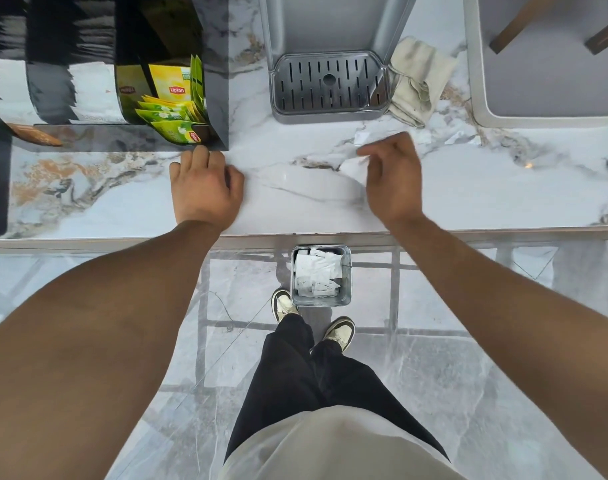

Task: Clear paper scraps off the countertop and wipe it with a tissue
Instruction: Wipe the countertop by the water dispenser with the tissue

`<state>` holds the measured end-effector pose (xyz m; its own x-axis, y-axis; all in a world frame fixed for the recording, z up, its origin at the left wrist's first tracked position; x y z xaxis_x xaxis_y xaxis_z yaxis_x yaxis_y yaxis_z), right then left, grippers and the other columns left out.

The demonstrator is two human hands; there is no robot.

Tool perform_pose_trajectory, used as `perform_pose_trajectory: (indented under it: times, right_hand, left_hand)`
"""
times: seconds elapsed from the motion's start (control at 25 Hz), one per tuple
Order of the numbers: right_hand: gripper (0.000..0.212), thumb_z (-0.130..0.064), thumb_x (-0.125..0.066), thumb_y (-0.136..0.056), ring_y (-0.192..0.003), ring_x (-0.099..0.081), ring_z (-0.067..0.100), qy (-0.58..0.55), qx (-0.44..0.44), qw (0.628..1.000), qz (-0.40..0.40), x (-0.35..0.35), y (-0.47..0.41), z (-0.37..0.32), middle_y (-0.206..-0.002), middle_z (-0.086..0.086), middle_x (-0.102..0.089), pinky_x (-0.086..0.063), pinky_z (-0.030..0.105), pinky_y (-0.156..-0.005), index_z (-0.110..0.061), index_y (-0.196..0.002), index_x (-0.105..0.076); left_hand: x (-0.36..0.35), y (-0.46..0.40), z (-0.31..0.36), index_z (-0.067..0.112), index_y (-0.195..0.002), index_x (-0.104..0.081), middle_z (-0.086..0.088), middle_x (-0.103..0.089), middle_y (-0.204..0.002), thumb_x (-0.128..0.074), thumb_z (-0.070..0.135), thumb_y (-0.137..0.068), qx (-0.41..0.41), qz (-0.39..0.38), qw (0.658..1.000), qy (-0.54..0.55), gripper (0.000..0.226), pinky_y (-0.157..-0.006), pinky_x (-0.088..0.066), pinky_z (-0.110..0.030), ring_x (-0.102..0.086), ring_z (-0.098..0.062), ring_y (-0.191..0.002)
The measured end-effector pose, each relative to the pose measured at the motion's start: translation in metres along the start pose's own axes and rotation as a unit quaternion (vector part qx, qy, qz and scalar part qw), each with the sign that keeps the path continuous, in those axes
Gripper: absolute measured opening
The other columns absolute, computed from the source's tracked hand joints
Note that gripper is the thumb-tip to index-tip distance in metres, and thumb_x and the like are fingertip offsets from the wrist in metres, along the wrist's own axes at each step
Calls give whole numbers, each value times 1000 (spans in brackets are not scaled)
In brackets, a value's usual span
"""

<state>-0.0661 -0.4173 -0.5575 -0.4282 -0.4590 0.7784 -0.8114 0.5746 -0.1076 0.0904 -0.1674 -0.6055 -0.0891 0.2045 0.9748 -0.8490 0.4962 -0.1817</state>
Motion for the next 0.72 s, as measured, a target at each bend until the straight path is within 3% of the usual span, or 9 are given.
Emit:
perform_pose_trajectory:
  times: [0.16,0.36,0.44,0.6,0.72]
  right_hand:
    - [33,1,-46,-87,-97,-59,32,49,-67,997,5,-5,1,22,-106,16,-57,-46,29,-87,-11,-104,-72]
    - [30,7,-51,-86,-93,-58,30,-13,50,996,-66,-25,84,-10,-98,13,-57,-49,35,-83,-7,-105,-71]
    - [32,11,-50,-86,-91,-58,28,-49,56,993,-94,-30,98,-22,-95,12,-57,-50,35,-82,-5,-102,-72]
    - [31,8,-49,-86,-90,-60,24,-64,-6,998,-14,-40,34,-36,-99,13,-55,-49,30,-88,-6,-100,-73]
    - [36,9,-45,-87,-102,-57,29,-52,-81,995,27,-49,-23,-32,-110,16,-55,-43,26,-97,-6,-106,-71]
  left_hand:
    - [-1,-1,-1,6,-81,-53,-17,-51,-87,-45,27,-92,0,1,1000,-5,25,-74,-35,-45,-46,-36,-83]
    - [0,0,1,5,-81,-53,-17,-51,-86,-45,26,-92,-4,0,1000,-6,25,-73,-35,-45,-46,-36,-82]
    - [1,-1,1,4,-82,-54,-18,-52,-86,-45,25,-91,-1,-3,1000,-7,24,-73,-36,-45,-47,-37,-82]
    - [4,-1,2,4,-82,-55,-18,-52,-86,-45,24,-90,-4,-7,1000,-8,24,-72,-36,-45,-48,-37,-82]
    - [2,-1,2,5,-81,-54,-17,-51,-85,-44,25,-90,-5,-6,1000,-5,24,-72,-36,-45,-47,-37,-82]
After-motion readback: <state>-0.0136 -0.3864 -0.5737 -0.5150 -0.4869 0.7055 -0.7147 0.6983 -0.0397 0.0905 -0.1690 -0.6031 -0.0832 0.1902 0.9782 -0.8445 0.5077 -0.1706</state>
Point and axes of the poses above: each hand's wrist, its own y-axis away from the middle knuckle, its own x-axis out of the back of the hand, z = x × y, the point moved 2 cm from there along -y, towards the middle knuckle
